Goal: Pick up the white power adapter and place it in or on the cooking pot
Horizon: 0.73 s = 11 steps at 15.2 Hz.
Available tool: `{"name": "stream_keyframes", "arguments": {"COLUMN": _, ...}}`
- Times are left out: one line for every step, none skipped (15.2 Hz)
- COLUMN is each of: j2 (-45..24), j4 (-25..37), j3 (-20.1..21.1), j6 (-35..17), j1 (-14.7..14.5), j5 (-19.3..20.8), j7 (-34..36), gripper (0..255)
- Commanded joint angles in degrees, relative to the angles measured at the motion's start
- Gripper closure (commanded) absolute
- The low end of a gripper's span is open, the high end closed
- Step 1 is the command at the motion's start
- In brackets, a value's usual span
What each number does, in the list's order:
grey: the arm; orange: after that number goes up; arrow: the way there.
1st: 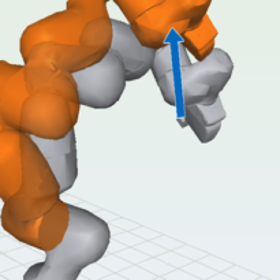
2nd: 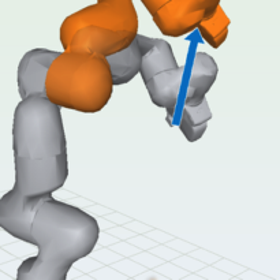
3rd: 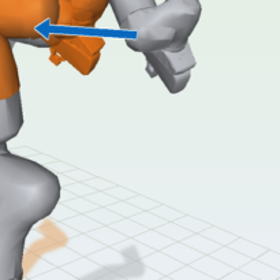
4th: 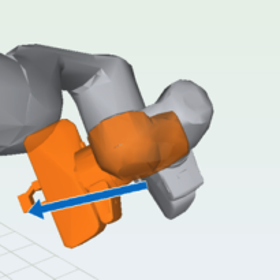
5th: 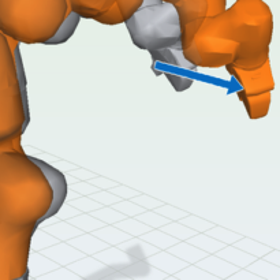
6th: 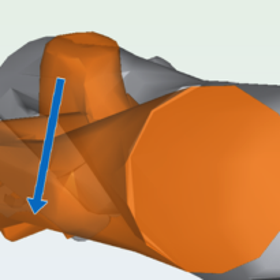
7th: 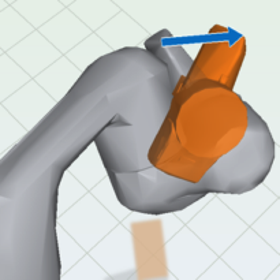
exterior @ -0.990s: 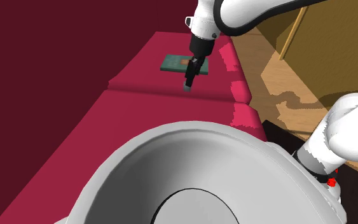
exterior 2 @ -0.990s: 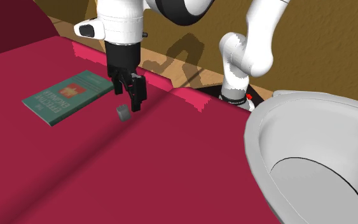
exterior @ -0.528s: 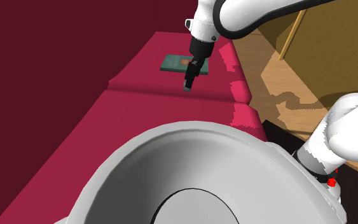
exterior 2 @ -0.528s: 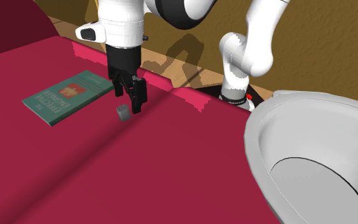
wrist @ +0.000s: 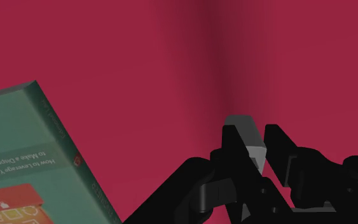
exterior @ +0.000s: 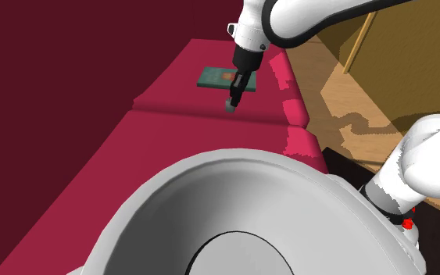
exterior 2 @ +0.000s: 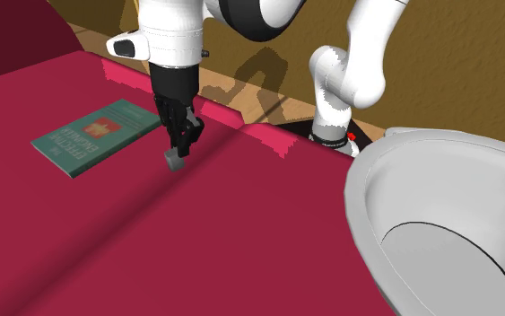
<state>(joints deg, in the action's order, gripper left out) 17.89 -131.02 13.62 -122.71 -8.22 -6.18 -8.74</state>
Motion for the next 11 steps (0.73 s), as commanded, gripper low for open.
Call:
{"name": "stream_keyframes", "arguments": {"j2": 0.0, "j4": 0.0, "j3": 0.0, "j6": 0.0, "j1": 0.0, "j5": 0.0, "j7": 0.0, "gripper": 255}}
{"name": "stream_keyframes", "arguments": {"j2": 0.0, "j4": 0.0, "j3": 0.0, "j6": 0.0, "j1": 0.0, "j5": 0.0, "j7": 0.0, "gripper": 255}}
{"name": "stream_keyframes", "arguments": {"j2": 0.0, "j4": 0.0, "j3": 0.0, "j6": 0.0, "j1": 0.0, "j5": 0.0, "j7": 0.0, "gripper": 255}}
{"name": "stream_keyframes", "arguments": {"j2": 0.2, "j4": 0.6, "j3": -0.1, "j6": 0.8, "j1": 0.0, "j5": 0.0, "j7": 0.0, "gripper": 255}}
{"name": "stream_keyframes", "arguments": {"j2": 0.4, "j4": 1.2, "j3": -0.1, "j6": 1.6, "j1": 0.0, "j5": 0.0, "j7": 0.0, "gripper": 255}}
{"name": "stream_keyframes", "arguments": {"j2": 0.5, "j4": 1.8, "j3": -0.2, "j6": 2.4, "j1": 0.0, "j5": 0.0, "j7": 0.0, "gripper": 255}}
{"name": "stream_keyframes", "arguments": {"j2": 0.7, "j4": 2.5, "j3": -0.2, "j6": 3.1, "j1": 0.1, "j5": 0.1, "j7": 0.0, "gripper": 255}}
{"name": "stream_keyframes", "arguments": {"j2": 0.8, "j4": 3.1, "j3": -0.3, "j6": 3.9, "j1": 0.1, "j5": 0.1, "j7": 0.0, "gripper": 255}}
{"name": "stream_keyframes", "arguments": {"j2": 0.9, "j4": 3.8, "j3": -0.3, "j6": 4.7, "j1": 0.1, "j5": 0.1, "j7": 0.0, "gripper": 255}}
{"name": "stream_keyframes", "arguments": {"j2": 1.0, "j4": 4.5, "j3": -0.4, "j6": 5.5, "j1": 0.1, "j5": 0.1, "j7": 0.1, "gripper": 255}}
{"name": "stream_keyframes", "arguments": {"j2": 1.1, "j4": 5.2, "j3": -0.4, "j6": 6.3, "j1": 0.1, "j5": 0.1, "j7": 0.1, "gripper": 255}}
